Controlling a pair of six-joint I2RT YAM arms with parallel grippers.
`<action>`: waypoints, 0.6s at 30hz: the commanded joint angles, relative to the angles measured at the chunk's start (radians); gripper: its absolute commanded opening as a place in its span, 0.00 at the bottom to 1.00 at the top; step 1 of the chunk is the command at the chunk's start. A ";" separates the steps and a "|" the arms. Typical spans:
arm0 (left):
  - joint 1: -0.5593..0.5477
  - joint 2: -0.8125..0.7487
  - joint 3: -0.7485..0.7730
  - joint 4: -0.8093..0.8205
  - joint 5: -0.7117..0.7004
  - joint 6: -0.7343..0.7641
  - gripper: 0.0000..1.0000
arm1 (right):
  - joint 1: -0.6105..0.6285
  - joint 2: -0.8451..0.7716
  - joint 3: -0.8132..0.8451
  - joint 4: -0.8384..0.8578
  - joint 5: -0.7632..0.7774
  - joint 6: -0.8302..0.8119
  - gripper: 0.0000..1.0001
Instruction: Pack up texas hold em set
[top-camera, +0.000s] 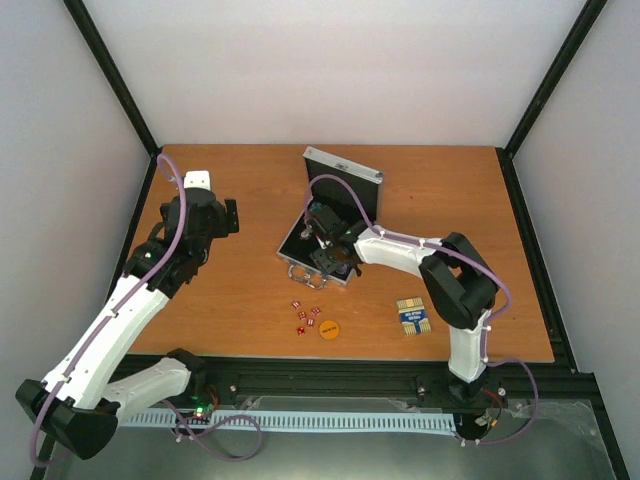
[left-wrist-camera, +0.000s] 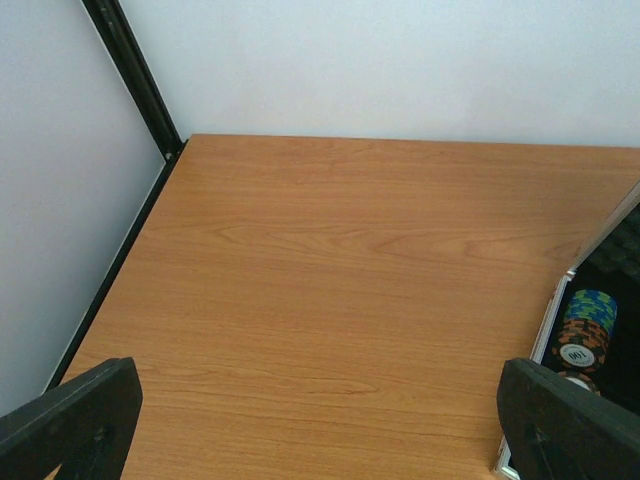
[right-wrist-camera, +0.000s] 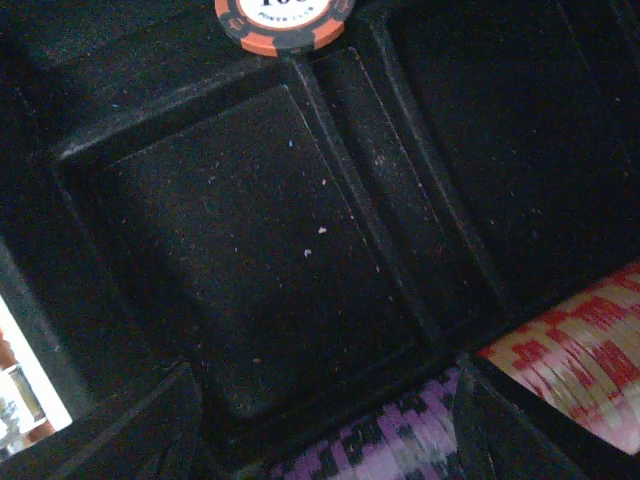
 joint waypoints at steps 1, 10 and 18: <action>0.005 -0.015 -0.005 0.022 0.011 -0.023 1.00 | 0.010 -0.053 -0.072 -0.063 0.002 -0.002 0.73; 0.006 -0.002 -0.012 0.027 0.014 -0.025 1.00 | 0.008 -0.072 -0.019 0.001 -0.012 -0.044 1.00; 0.005 0.001 -0.016 0.031 0.020 -0.017 1.00 | 0.004 -0.032 0.110 0.050 -0.069 -0.035 1.00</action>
